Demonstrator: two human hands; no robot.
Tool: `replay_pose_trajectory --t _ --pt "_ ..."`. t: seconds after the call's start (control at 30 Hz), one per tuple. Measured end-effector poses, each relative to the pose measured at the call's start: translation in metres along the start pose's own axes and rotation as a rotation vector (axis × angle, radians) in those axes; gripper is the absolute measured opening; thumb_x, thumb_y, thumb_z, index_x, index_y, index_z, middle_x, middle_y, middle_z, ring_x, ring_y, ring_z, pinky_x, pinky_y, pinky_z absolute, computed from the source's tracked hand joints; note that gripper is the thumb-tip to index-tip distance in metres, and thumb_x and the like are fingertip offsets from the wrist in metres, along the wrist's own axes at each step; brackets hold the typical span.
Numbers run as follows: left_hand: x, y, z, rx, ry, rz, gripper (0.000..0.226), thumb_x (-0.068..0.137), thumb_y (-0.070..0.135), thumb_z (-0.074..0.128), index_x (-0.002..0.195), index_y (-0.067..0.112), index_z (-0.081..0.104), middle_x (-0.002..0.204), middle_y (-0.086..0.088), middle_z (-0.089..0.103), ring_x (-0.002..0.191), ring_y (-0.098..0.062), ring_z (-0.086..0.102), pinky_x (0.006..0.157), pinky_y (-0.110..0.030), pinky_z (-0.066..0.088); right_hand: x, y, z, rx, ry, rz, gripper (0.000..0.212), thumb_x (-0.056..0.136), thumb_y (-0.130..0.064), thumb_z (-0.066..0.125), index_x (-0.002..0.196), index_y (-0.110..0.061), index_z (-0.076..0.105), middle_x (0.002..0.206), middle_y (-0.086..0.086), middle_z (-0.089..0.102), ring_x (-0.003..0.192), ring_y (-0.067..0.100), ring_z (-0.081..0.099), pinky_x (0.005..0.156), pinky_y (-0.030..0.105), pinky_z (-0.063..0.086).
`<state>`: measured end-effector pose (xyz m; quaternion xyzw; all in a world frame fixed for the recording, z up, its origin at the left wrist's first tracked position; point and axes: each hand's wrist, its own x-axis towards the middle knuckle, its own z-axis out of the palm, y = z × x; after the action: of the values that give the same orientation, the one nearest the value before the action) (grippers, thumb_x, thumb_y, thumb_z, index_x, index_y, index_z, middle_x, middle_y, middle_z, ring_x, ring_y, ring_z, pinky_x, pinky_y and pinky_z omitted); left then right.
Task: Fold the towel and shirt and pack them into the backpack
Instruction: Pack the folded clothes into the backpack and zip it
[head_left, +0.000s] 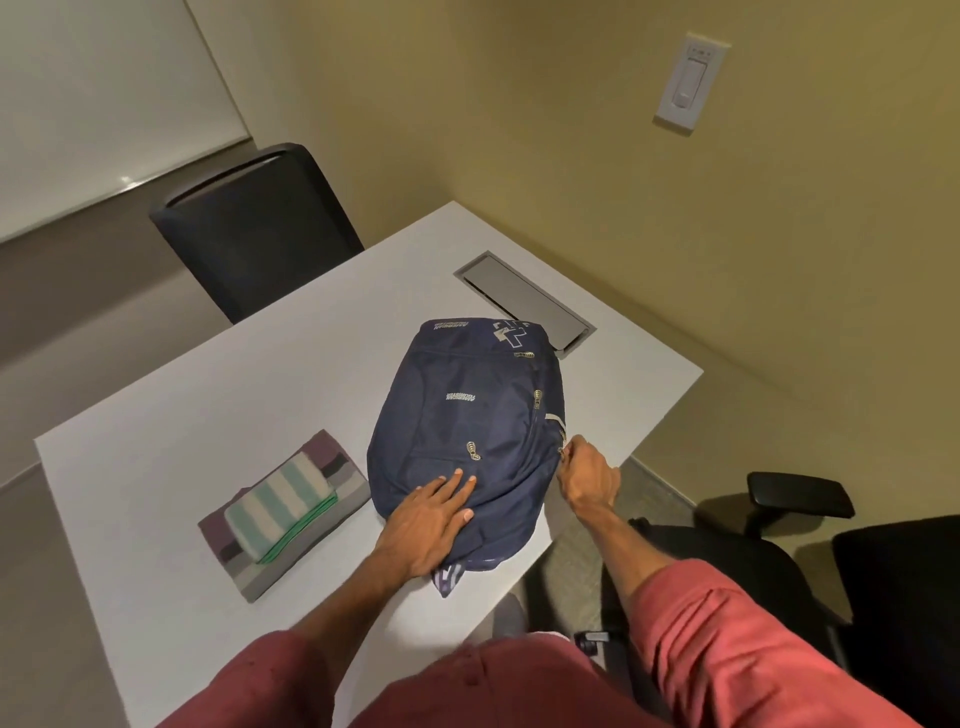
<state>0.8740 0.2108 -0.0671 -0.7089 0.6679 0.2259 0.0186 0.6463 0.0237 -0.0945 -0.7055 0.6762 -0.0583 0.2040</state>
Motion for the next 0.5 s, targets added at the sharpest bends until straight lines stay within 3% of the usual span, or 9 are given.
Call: replay_pose_trajectory --t 0.1,0.2,0.33,0.5 --pt "-0.007 -0.01 -0.002 0.035 0.011 0.058 0.099 0.089 0.076 -0.028 0.172 0.033 0.004 0.179 0.004 0.015 0.162 -0.024 0.027 0.131 -0.046 0.029 -0.018 -0.006 -0.003 0.027 0.0 -0.008 0.013 0.104 -0.018 0.052 0.092 -0.023 0.05 0.092 -0.003 0.062 0.077 0.025 0.058 0.086 0.045 0.051" --pt "-0.011 -0.025 -0.002 0.085 0.034 0.095 0.098 0.089 0.073 -0.032 0.172 0.033 0.004 0.179 0.002 0.015 0.161 -0.024 0.029 0.13 -0.044 0.031 -0.036 -0.013 -0.003 0.062 -0.031 -0.014 0.008 0.104 -0.021 0.051 0.096 -0.022 0.052 0.093 -0.002 0.062 0.08 0.026 0.062 0.084 0.046 0.054" --pt "-0.008 -0.029 0.001 0.107 0.057 0.128 0.08 0.101 0.062 -0.012 0.171 0.034 0.014 0.178 -0.002 0.022 0.157 -0.027 0.036 0.126 -0.046 0.036 -0.067 -0.02 0.003 0.088 -0.037 -0.026 0.007 0.104 -0.021 0.051 0.097 -0.023 0.053 0.092 -0.002 0.065 0.082 0.029 0.064 0.08 0.046 0.056" --pt "-0.008 -0.031 0.003 0.054 0.069 0.105 0.07 0.107 0.06 0.0 0.171 0.035 0.015 0.177 -0.002 0.024 0.157 -0.029 0.037 0.126 -0.049 0.036 -0.095 -0.03 0.012 0.204 -0.137 -0.077 0.014 0.1 -0.024 0.062 0.088 -0.029 0.056 0.081 -0.009 0.066 0.077 0.017 0.066 0.076 0.045 0.062"
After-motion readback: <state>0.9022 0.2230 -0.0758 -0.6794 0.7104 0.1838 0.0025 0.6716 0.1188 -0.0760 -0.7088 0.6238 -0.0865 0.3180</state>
